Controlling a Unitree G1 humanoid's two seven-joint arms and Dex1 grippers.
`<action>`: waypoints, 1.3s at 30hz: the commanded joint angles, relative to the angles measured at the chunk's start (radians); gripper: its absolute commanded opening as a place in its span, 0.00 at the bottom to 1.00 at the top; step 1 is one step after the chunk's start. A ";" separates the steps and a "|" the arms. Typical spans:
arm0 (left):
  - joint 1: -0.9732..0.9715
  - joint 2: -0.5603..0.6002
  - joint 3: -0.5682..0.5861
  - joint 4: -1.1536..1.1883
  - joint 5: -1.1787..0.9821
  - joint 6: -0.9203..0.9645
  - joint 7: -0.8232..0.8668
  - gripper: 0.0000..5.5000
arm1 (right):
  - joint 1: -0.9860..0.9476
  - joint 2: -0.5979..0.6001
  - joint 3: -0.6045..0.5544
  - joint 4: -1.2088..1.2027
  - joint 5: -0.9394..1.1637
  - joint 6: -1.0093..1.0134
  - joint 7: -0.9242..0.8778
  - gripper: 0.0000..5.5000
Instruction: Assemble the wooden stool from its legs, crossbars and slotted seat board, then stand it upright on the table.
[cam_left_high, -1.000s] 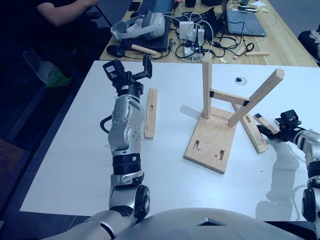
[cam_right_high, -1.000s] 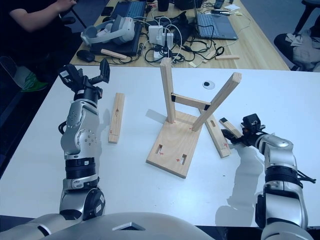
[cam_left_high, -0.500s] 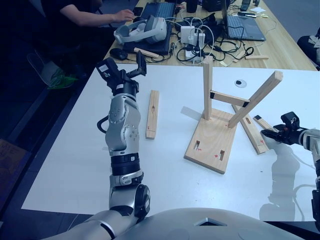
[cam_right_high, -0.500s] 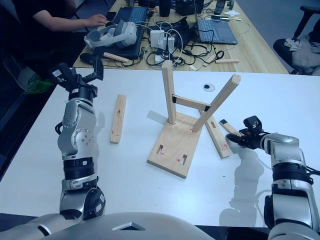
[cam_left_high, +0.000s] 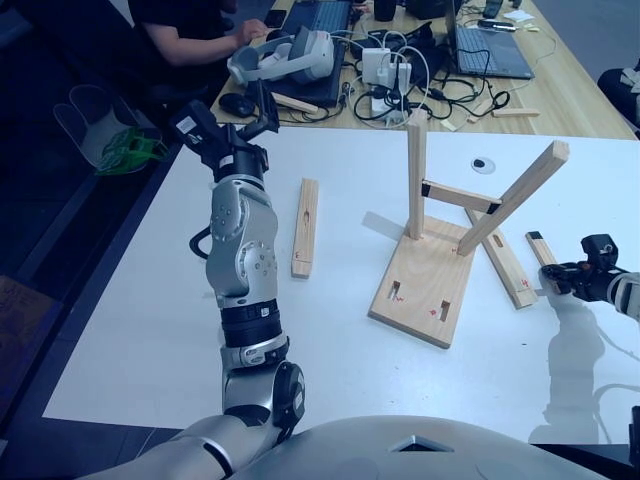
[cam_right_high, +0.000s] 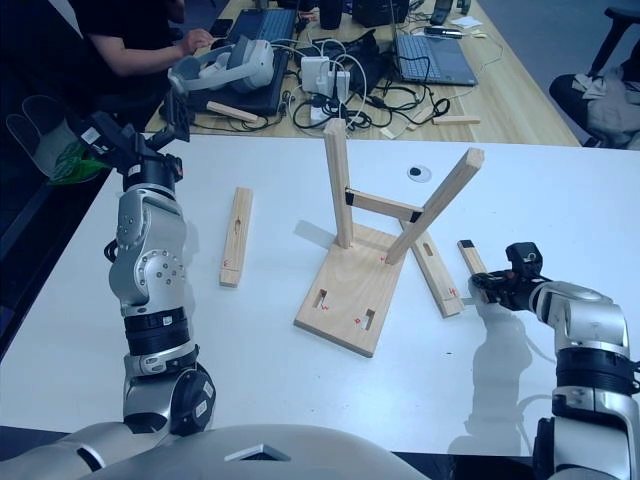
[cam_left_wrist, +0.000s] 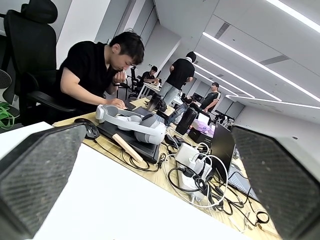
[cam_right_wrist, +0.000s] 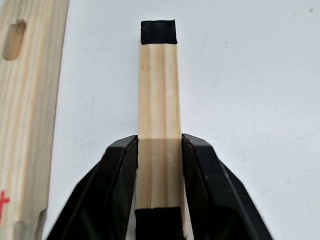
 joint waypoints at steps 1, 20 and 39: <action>0.001 0.000 0.003 0.004 0.005 -0.004 0.012 0.98 | 0.076 0.108 0.015 -0.001 0.008 0.069 -0.071 0.23; -0.484 0.090 0.102 -0.029 -0.596 0.380 -0.085 0.98 | -0.580 0.169 0.304 -0.619 -0.080 -0.491 -0.052 0.23; -0.346 0.000 0.024 -0.126 -0.721 0.369 0.031 0.86 | -0.617 0.273 0.331 -0.590 -0.155 -0.578 -0.072 0.23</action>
